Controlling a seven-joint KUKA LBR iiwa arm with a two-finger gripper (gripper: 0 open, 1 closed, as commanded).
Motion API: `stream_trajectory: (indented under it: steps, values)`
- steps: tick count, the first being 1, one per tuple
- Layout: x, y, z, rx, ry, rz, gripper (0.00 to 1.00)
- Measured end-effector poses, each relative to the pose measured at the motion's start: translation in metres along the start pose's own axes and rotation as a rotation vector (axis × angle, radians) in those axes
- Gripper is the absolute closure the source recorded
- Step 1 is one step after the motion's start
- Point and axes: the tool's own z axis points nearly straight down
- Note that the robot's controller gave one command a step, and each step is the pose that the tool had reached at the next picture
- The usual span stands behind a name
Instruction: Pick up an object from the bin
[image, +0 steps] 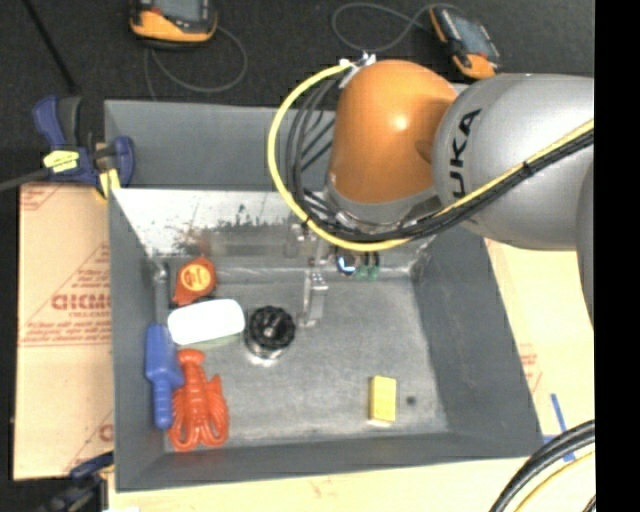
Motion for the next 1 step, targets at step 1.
stream_trajectory:
  steps: [1]
  values:
    - [-0.0012,-0.0004,-0.005,-0.001,-0.008,0.002,0.0]
